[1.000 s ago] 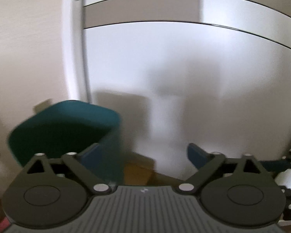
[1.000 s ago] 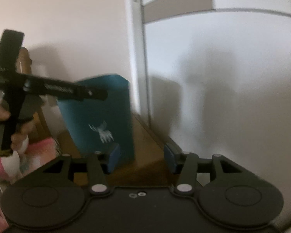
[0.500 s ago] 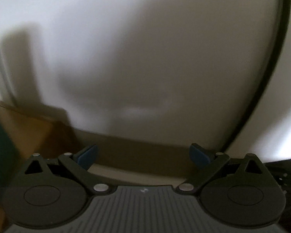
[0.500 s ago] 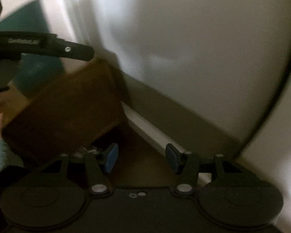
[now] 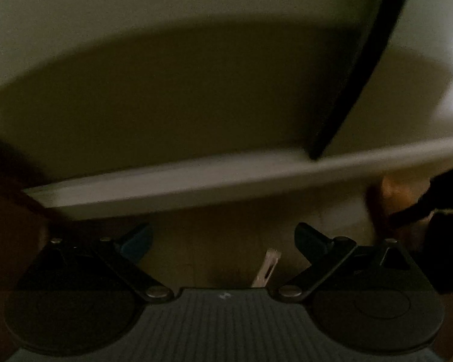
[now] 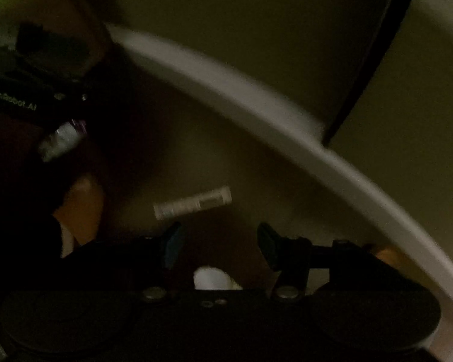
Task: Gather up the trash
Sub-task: 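Lower both tools back to the remaining trash on the floor, then close the left gripper on the brown snack wrapper while the right grips white paper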
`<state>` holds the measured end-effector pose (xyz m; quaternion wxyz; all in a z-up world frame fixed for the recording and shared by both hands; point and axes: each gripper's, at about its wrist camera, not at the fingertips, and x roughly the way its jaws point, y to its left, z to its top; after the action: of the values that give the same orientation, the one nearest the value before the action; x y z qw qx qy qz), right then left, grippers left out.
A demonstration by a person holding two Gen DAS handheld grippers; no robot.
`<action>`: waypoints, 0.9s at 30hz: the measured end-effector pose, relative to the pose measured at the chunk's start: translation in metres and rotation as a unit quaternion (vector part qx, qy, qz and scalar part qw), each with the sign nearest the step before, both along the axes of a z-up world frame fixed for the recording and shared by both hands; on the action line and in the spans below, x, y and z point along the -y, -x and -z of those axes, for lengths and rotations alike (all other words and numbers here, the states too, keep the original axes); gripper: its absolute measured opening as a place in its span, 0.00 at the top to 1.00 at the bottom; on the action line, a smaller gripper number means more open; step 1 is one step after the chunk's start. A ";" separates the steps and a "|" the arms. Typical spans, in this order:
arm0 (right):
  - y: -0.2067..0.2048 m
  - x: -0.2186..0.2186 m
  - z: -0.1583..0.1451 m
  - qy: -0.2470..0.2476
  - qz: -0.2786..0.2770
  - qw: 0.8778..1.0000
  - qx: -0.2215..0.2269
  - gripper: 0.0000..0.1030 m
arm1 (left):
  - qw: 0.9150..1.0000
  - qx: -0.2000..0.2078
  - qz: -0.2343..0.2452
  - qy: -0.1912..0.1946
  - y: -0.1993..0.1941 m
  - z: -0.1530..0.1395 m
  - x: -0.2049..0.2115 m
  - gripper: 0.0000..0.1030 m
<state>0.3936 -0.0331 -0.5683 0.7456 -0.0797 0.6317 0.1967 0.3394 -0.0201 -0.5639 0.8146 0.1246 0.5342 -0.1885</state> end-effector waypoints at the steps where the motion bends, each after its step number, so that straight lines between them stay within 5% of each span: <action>1: 0.001 0.000 0.013 0.005 -0.011 1.000 -0.008 0.48 | 1.000 -0.001 0.016 -0.007 -0.001 0.013 0.004 0.02; 8: 0.021 -0.011 0.110 0.054 -0.144 0.985 -0.074 0.49 | 0.994 -0.072 0.078 -0.033 0.001 0.133 0.031 0.02; 13: 0.031 -0.009 0.159 0.062 -0.179 0.976 -0.107 0.49 | 0.987 -0.106 0.117 -0.039 0.013 0.195 0.037 0.03; 20: 0.037 -0.005 0.199 0.064 -0.197 0.970 -0.129 0.49 | 0.979 -0.114 0.162 -0.045 0.040 0.241 0.044 0.03; 27: 0.052 -0.007 0.223 0.065 -0.210 0.965 -0.145 0.51 | 0.978 -0.113 0.167 -0.058 0.051 0.263 0.046 0.17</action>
<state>0.3415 -0.0264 -0.7918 0.5810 -0.2295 0.7135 0.3173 0.2884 -0.0657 -0.8268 0.6974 0.2367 0.6045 -0.3036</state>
